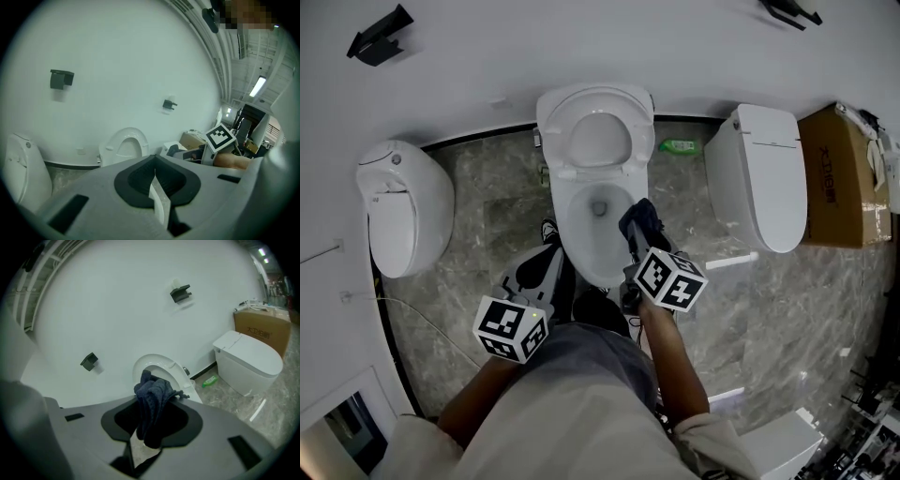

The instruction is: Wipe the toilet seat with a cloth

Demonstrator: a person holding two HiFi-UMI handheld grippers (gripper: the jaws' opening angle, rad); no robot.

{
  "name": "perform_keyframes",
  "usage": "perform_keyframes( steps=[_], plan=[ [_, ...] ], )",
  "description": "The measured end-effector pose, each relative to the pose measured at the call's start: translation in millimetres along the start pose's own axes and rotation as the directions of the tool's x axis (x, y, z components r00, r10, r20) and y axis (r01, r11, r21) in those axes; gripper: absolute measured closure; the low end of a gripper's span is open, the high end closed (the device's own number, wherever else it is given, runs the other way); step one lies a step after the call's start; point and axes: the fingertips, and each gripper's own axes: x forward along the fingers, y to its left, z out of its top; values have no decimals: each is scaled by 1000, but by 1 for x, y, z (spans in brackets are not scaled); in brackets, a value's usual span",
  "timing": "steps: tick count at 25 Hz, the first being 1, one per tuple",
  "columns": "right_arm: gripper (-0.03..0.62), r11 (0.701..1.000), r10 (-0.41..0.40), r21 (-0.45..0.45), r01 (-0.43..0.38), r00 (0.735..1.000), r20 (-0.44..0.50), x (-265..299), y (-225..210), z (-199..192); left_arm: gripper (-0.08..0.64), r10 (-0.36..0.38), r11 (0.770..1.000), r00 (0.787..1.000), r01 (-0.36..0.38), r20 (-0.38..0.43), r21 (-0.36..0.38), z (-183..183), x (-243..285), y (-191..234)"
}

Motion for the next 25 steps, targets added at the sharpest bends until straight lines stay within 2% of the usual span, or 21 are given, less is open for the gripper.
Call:
perform_keyframes(
  steps=[6,10,17,25],
  plan=[
    [495,999,-8,39,7,1000,10,68,-16,29,551,54,998,998,-55,-31,-24,6,6,36],
    [494,998,-28,55,29,999,-23,112,-24,42,551,90,995,994,-92,-56,-41,6,7,63],
    [494,989,-108,101,111,994,-31,182,-45,68,551,89,994,992,-95,-91,-53,8,17,88],
    [494,967,-207,144,210,978,-36,222,-79,93,551,68,996,989,-75,-134,-54,6,28,102]
  ],
)
